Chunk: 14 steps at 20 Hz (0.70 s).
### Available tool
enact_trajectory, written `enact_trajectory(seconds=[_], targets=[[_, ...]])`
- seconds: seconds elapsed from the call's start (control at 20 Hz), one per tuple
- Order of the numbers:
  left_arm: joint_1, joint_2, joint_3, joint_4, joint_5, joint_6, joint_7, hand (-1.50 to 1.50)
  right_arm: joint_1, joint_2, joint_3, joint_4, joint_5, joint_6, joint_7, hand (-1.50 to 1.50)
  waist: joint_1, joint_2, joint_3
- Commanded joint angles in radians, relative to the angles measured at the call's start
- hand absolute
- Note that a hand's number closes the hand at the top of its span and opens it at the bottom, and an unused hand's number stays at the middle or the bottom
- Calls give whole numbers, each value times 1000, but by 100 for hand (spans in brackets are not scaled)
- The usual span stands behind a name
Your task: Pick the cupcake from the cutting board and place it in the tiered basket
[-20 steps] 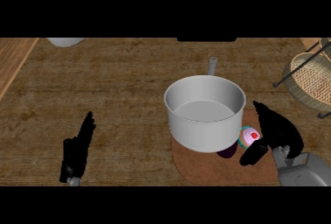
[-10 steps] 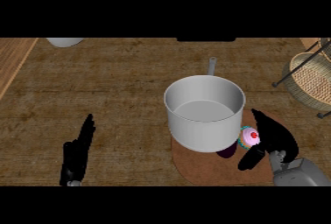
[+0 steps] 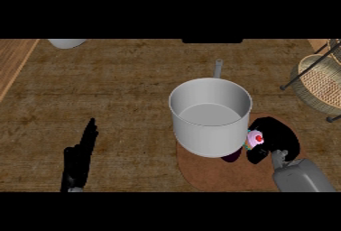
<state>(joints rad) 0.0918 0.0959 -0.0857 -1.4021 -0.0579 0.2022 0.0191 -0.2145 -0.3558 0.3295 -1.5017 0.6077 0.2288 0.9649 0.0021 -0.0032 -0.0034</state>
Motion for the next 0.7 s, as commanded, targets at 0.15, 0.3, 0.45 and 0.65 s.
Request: enact_trajectory(seconds=[0.15,0.3,0.45,0.65], targets=[[-7,-1,10,-3,-9,-5,14,0,34,-13,49,22,158,-31,-118,150,0,3,3],[-24,-15,8,6,-16,-1,38,0,-5,-11,15,16,204,-18,-115,150,-1,3,3],[24,-2,28,17,-1,-5,-33,0,152,-227,-176,-22,74,-82,-300,150,-19,1,4],[26,11,32,-27,3,-6,1,0,278,-368,-403,106,-57,-168,-547,150,-43,-1,7]])
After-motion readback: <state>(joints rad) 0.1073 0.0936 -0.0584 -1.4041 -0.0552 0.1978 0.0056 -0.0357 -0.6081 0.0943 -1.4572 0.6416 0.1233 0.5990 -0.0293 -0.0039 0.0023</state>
